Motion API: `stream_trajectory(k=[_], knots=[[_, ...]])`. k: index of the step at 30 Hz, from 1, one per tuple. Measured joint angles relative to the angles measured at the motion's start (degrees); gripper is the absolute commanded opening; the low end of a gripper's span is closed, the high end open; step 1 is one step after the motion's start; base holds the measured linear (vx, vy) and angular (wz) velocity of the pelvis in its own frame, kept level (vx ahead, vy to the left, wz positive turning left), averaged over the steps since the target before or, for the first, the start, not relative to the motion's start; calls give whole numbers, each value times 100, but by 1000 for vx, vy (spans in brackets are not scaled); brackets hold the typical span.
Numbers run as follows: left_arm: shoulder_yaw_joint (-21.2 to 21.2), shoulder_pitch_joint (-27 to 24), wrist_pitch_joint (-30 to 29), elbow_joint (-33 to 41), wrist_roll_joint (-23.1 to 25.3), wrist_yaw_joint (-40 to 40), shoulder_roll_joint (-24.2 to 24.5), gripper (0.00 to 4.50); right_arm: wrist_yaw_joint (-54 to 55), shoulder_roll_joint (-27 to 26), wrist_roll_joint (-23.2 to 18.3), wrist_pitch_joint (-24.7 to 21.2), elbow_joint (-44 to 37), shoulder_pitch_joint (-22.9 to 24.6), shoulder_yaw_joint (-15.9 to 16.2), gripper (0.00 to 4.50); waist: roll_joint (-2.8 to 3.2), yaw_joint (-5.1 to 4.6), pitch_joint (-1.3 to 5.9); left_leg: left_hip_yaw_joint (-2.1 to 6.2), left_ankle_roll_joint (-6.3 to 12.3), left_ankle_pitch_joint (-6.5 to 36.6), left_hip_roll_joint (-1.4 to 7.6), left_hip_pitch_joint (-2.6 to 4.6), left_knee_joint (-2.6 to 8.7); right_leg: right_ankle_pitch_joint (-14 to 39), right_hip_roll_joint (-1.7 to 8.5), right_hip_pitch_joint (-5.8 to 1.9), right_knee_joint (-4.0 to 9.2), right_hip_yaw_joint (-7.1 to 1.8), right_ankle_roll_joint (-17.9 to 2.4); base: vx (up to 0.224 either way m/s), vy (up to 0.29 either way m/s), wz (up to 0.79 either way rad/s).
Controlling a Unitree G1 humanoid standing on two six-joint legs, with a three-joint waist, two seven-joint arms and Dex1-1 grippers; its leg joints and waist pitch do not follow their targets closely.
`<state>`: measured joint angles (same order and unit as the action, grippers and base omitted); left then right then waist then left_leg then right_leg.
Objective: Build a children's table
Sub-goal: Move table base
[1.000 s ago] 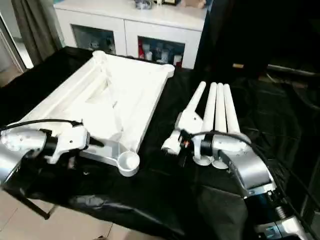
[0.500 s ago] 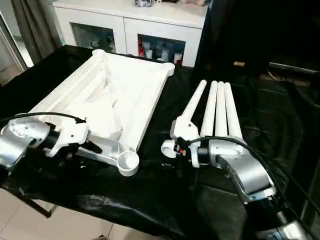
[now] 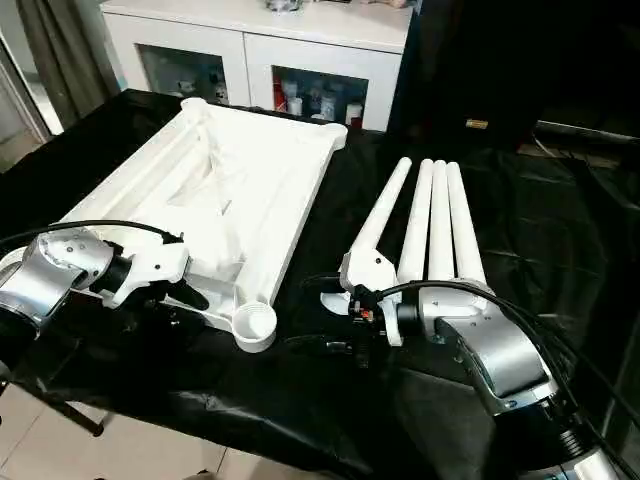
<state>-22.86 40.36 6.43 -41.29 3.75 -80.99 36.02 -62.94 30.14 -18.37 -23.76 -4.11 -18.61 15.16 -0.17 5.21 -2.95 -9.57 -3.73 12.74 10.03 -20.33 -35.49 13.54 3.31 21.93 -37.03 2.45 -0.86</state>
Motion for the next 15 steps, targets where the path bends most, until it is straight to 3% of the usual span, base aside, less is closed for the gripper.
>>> stream_trajectory(k=[11, 15], knots=[[33, -273, 117, 469, 77, 389, -27, 33, -4, 48, -2, -83, -170, 103, 3, 450, 10, 7, -7, -3, 0, 0, 1, -2, 0, 0, 1, 0, 1, 0, 0, 0, 0, 0], [34, -463, 133, 901, 136, 536, -42, 13, 1, 48, -2, -91, -199, 105, 2, 450, 11, -56, -8, -7, 0, 1, 4, -10, 2, 0, -1, 11, 2, -3, 0, 0, 0, 0]])
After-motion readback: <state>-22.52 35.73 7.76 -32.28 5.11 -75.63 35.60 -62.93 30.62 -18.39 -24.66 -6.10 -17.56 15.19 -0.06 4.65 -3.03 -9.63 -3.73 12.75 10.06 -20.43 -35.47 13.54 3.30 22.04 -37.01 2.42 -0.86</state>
